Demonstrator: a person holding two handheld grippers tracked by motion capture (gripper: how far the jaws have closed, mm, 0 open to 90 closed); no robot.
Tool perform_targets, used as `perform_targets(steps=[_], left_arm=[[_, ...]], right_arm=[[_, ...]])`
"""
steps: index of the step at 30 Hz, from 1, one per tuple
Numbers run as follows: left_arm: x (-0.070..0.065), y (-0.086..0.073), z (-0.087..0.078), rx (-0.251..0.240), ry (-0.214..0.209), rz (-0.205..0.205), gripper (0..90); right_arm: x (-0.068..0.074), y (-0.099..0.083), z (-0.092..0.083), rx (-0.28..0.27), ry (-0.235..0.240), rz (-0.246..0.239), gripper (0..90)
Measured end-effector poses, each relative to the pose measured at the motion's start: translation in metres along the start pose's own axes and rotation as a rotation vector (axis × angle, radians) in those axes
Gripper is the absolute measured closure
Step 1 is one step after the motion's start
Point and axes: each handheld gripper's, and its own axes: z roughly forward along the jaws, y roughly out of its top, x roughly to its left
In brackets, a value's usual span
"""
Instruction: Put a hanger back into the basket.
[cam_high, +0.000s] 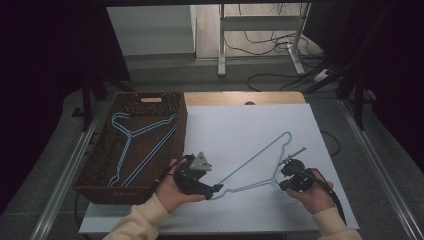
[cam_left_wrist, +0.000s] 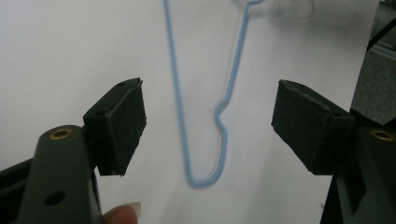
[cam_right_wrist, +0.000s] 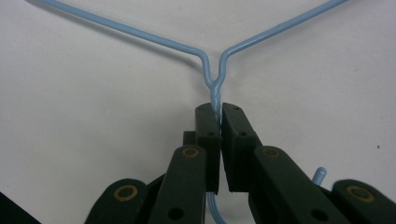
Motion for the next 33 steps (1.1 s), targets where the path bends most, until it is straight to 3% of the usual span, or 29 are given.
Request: perform_targets(steps=[6, 9, 15, 19, 24, 27, 33], left_arm=[[-0.008, 0.015, 0.046, 0.064, -0.044, 0.021, 28.4], [-0.008, 0.02, 0.066, 0.084, -0.076, 0.017, 34.3], [-0.011, 0.028, 0.094, 0.111, -0.096, 0.038, 42.8], [-0.014, 0.032, 0.107, 0.13, -0.106, 0.055, 53.3], [-0.02, 0.034, 0.117, 0.144, -0.075, 0.09, 65.9], [-0.022, 0.036, 0.118, 0.147, -0.068, 0.096, 76.4], [-0.024, 0.039, 0.119, 0.157, -0.067, 0.112, 84.9]], right_arm=[[0.0, 0.0, -0.001, -0.001, -0.001, -0.006, 85.8], [0.0, -0.001, -0.001, 0.0, 0.003, -0.007, 85.8], [0.001, 0.0, -0.002, -0.001, 0.007, -0.015, 85.8], [0.001, 0.0, -0.003, -0.004, 0.008, -0.019, 85.8], [0.003, 0.001, -0.005, -0.007, 0.006, -0.027, 85.8], [0.005, 0.001, -0.007, -0.013, 0.007, -0.031, 85.8], [0.008, 0.003, -0.011, -0.021, 0.004, -0.041, 85.8]])
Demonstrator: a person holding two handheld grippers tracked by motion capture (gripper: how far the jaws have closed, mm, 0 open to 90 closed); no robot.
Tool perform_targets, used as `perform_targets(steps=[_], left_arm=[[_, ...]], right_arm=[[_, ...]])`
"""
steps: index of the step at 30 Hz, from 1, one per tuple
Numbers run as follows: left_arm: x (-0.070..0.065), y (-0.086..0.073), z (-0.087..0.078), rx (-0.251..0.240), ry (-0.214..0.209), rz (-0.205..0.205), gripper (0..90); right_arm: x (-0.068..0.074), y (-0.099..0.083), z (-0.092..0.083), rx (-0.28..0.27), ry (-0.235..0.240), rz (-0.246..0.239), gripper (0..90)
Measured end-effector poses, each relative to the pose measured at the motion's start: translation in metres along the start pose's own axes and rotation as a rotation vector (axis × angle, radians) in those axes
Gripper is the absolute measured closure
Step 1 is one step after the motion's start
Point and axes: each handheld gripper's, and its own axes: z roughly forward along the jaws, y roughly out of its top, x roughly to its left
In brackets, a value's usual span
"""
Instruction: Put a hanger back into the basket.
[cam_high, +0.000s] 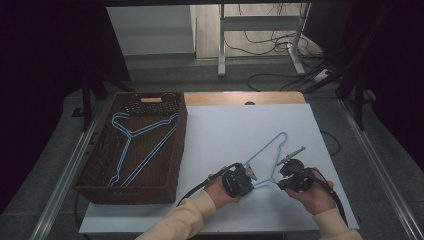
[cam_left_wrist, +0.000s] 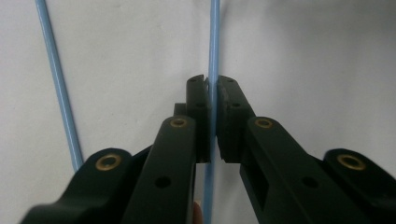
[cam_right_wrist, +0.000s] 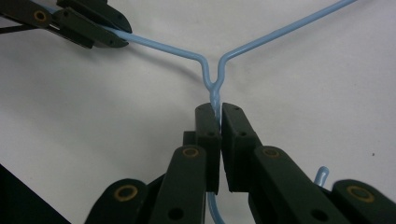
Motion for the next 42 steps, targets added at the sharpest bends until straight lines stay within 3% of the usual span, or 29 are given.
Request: perform_targets(steps=[6, 10, 15, 16, 19, 23, 26, 30, 34, 42], left_arm=[[0.001, 0.0, -0.006, -0.011, -0.008, -0.012, 85.9], [0.007, -0.002, -0.017, -0.045, -0.018, -0.041, 86.0], [0.016, -0.006, -0.038, -0.097, -0.015, -0.082, 86.2], [0.017, -0.007, -0.04, -0.101, -0.011, -0.087, 86.2], [0.022, -0.01, -0.048, -0.123, -0.005, -0.113, 86.2], [0.028, -0.015, -0.061, -0.184, -0.001, -0.172, 86.3], [0.034, -0.018, -0.071, -0.206, 0.009, -0.19, 86.3], [0.041, -0.021, -0.083, -0.23, 0.018, -0.215, 86.4], [0.043, -0.022, -0.097, -0.267, 0.017, -0.234, 86.3], [0.042, -0.022, -0.125, -0.303, 0.018, -0.225, 86.4]], right_arm=[[-0.001, -0.001, -0.003, -0.044, 0.004, 0.003, 84.6], [-0.006, -0.004, -0.013, -0.185, 0.026, 0.015, 62.7], [-0.018, -0.009, -0.037, -0.435, 0.034, 0.104, 42.7], [-0.021, -0.01, -0.043, -0.503, 0.036, 0.123, 40.8], [-0.026, -0.015, -0.057, -0.629, 0.05, 0.155, 39.7], [-0.031, -0.022, -0.067, -0.732, 0.083, 0.181, 39.5], [-0.034, -0.026, -0.069, -0.76, 0.07, 0.199, 39.6], [-0.035, -0.027, -0.068, -0.754, 0.078, 0.186, 39.4], [-0.036, -0.027, -0.061, -0.723, 0.099, 0.169, 38.6], [-0.038, -0.023, -0.042, -0.655, 0.117, 0.153, 37.5]])
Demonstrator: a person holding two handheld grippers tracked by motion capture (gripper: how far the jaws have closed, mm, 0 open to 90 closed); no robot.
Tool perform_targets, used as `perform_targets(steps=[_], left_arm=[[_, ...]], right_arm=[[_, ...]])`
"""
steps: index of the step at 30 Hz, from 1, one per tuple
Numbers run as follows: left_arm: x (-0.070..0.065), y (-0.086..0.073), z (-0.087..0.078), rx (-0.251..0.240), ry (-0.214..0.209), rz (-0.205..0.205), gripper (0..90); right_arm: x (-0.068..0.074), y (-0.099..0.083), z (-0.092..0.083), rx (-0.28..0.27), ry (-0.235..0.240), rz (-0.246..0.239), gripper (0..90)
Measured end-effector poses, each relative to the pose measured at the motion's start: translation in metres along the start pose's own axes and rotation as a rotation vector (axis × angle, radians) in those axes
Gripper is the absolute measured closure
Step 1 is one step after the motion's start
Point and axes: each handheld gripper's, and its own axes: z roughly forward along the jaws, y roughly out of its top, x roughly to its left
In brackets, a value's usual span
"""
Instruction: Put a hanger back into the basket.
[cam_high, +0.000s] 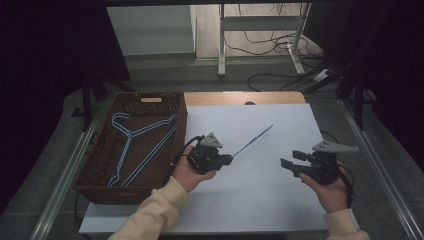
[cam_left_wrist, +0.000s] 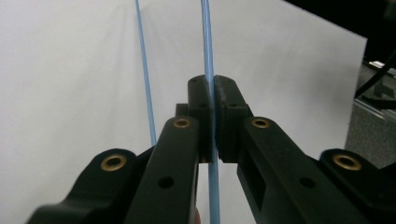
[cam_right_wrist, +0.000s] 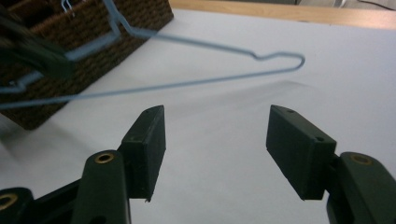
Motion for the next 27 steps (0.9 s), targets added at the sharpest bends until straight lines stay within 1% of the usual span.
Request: perform_targets(steps=[4, 7, 9, 11, 12, 14, 15, 17, 19, 22, 24, 26, 27], left_arm=[[0.002, 0.003, -0.021, -0.029, 0.006, 0.002, 86.4], [0.004, 0.003, -0.041, -0.069, 0.009, -0.017, 86.4], [0.006, 0.002, -0.052, -0.09, 0.015, -0.017, 86.4], [0.007, 0.002, -0.068, -0.116, 0.021, -0.015, 86.4], [0.008, 0.001, -0.075, -0.128, 0.02, -0.019, 86.4], [0.012, 0.0, -0.089, -0.153, 0.021, -0.02, 86.4], [0.015, -0.001, -0.098, -0.172, 0.015, -0.027, 86.4], [0.018, -0.002, -0.108, -0.193, 0.012, -0.034, 86.4], [0.024, -0.005, -0.122, -0.214, 0.028, -0.043, 86.4], [0.032, -0.01, -0.139, -0.239, 0.05, -0.062, 86.4], [0.039, -0.015, -0.15, -0.258, 0.069, -0.078, 86.4], [0.048, -0.021, -0.161, -0.283, 0.089, -0.102, 86.4], [0.051, -0.023, -0.164, -0.289, 0.095, -0.108, 86.4]], right_arm=[[-0.001, -0.005, 0.005, 0.035, 0.007, -0.016, 37.4], [-0.001, -0.007, 0.008, 0.047, 0.009, -0.019, 37.3], [0.0, -0.008, 0.011, 0.054, 0.017, -0.024, 37.2], [0.001, -0.01, 0.013, 0.071, 0.016, -0.033, 37.2], [0.002, -0.011, 0.015, 0.078, 0.014, -0.045, 37.2], [0.003, -0.013, 0.016, 0.095, 0.015, -0.043, 37.2], [0.004, -0.015, 0.018, 0.102, 0.013, -0.049, 37.2], [0.006, -0.017, 0.019, 0.12, 0.006, -0.065, 37.2], [0.008, -0.019, 0.021, 0.134, 0.003, -0.071, 37.1], [0.01, -0.021, 0.025, 0.17, -0.014, -0.075, 37.1], [0.01, -0.022, 0.026, 0.177, -0.016, -0.08, 37.1], [0.01, -0.023, 0.027, 0.181, -0.012, -0.077, 37.1], [0.01, -0.023, 0.028, 0.183, -0.007, -0.076, 37.0]])
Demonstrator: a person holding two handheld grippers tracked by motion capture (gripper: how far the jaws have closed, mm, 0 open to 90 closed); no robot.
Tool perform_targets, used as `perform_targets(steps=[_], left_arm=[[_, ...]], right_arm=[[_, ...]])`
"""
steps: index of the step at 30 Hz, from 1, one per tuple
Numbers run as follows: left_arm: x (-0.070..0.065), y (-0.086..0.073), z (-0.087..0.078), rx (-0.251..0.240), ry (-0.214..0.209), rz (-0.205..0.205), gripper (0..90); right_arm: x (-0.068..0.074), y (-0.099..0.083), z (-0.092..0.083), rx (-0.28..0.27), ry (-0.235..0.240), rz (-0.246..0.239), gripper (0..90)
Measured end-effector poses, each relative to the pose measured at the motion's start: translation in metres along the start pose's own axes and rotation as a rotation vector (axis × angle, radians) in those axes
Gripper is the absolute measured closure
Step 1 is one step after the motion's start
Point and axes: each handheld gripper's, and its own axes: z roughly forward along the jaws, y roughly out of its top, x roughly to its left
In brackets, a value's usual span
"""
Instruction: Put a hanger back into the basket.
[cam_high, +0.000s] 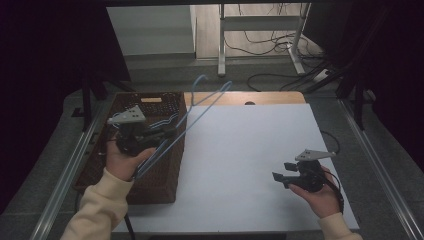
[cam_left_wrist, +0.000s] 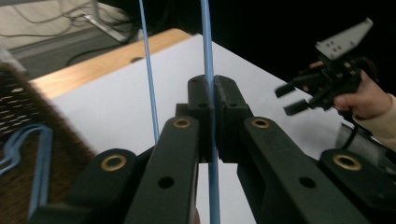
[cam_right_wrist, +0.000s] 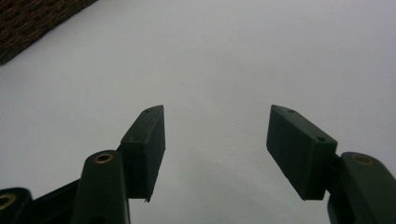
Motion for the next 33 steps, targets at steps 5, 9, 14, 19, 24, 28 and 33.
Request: perform_targets(steps=[5, 9, 14, 19, 24, 28, 33], left_arm=[[0.018, -0.008, -0.019, -0.022, 0.042, -0.019, 86.4], [0.031, -0.016, -0.027, -0.023, 0.06, -0.046, 86.4], [0.046, -0.028, -0.036, -0.021, 0.078, -0.067, 86.4], [0.059, -0.038, -0.042, -0.003, 0.106, -0.086, 86.4], [0.07, -0.049, -0.045, -0.002, 0.126, -0.12, 86.4], [0.076, -0.054, -0.046, 0.011, 0.138, -0.134, 86.4], [0.083, -0.063, -0.047, 0.02, 0.148, -0.152, 86.4]], right_arm=[[0.001, -0.001, 0.002, 0.008, 0.004, -0.01, 36.8], [0.001, -0.002, 0.001, 0.017, 0.003, -0.009, 36.6], [0.002, -0.002, 0.003, 0.028, -0.005, -0.018, 36.3], [0.002, -0.002, 0.004, 0.033, -0.007, -0.023, 36.2], [0.002, -0.003, 0.004, 0.036, -0.011, -0.023, 36.0], [0.002, -0.003, 0.003, 0.04, -0.014, -0.027, 35.9], [0.001, -0.004, 0.003, 0.041, -0.016, -0.021, 35.8]])
